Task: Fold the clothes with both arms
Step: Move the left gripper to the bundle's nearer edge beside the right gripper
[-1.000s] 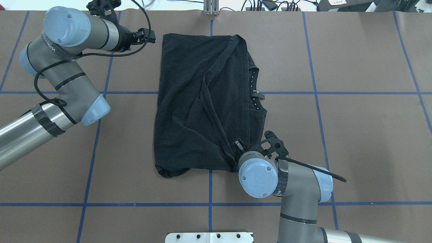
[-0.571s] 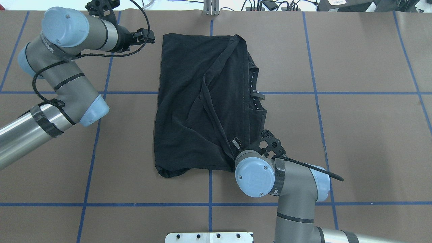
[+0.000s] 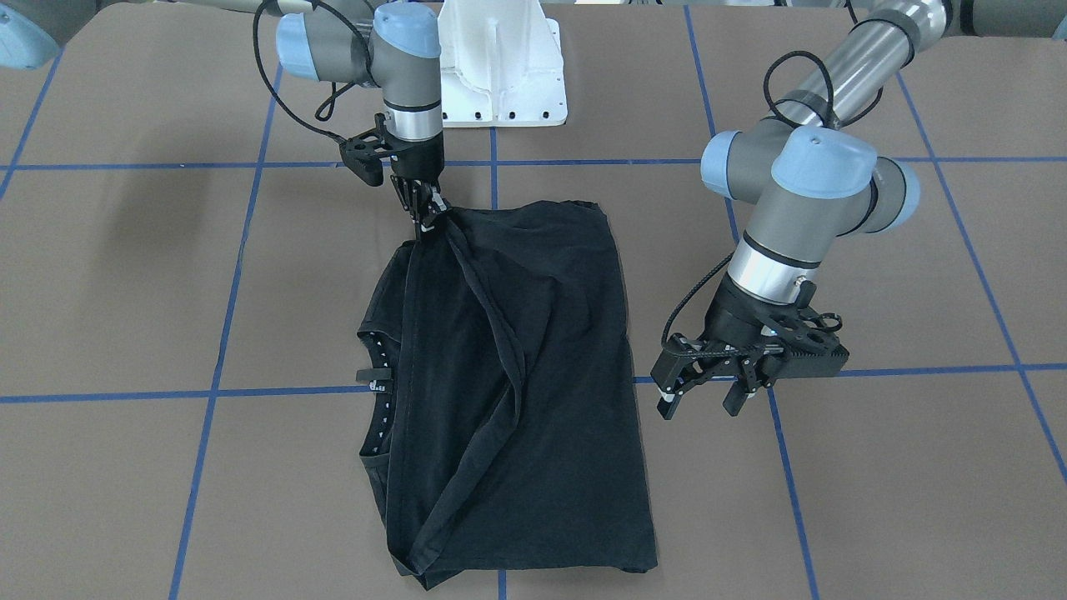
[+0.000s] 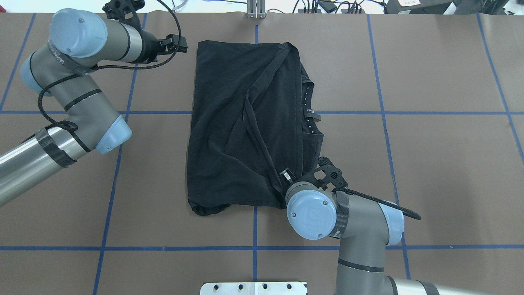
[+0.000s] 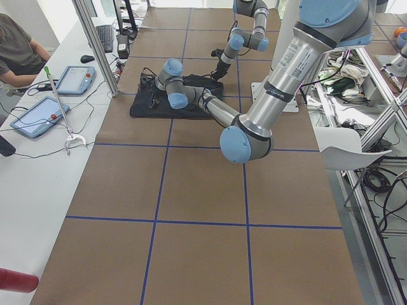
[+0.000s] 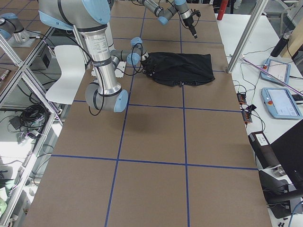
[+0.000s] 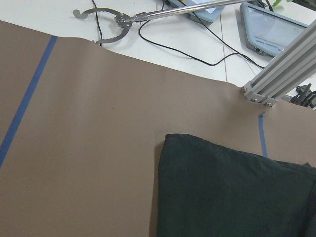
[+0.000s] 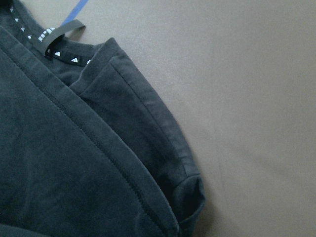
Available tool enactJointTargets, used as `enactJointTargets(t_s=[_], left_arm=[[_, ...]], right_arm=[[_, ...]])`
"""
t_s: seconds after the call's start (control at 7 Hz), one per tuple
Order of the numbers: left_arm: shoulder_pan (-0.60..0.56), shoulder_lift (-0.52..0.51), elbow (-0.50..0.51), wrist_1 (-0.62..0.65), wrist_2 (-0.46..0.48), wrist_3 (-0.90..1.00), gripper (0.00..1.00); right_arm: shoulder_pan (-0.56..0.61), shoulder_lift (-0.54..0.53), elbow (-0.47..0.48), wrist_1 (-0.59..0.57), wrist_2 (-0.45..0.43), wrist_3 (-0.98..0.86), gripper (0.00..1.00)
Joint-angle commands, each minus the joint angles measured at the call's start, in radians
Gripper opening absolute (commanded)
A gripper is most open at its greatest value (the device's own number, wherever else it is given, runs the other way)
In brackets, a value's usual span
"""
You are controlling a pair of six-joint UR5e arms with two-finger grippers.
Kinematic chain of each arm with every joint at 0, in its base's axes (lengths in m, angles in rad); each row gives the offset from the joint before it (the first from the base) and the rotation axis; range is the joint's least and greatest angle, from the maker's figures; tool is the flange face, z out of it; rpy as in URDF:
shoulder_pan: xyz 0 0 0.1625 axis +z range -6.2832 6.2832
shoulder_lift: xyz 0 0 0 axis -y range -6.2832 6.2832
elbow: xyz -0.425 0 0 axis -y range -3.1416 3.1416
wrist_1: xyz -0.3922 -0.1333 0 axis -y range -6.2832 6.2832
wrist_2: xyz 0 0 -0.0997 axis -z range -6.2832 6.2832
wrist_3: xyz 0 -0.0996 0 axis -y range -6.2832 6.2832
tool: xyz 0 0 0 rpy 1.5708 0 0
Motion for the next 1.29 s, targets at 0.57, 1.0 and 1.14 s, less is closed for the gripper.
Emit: enactJointTargets(t_s=[0.57, 1.0, 1.14], left_arm=[[0.41, 0.352, -0.468, -0.004, 0.258, -0.644, 1.0], [0.665, 0.377, -0.452, 0.014, 0.406, -0.799, 0.94], [0.693, 0.371, -0.426, 0.016, 0.407, -0.809, 0.9]], right_arm=[[-0.017, -0.085, 0.181, -0.136, 0.015, 0.0, 0.0], [-0.025, -0.092, 0.179, -0.136, 0.014, -0.001, 0.0], [-0.025, -0.091, 0.179, -0.136, 0.014, -0.001, 0.0]])
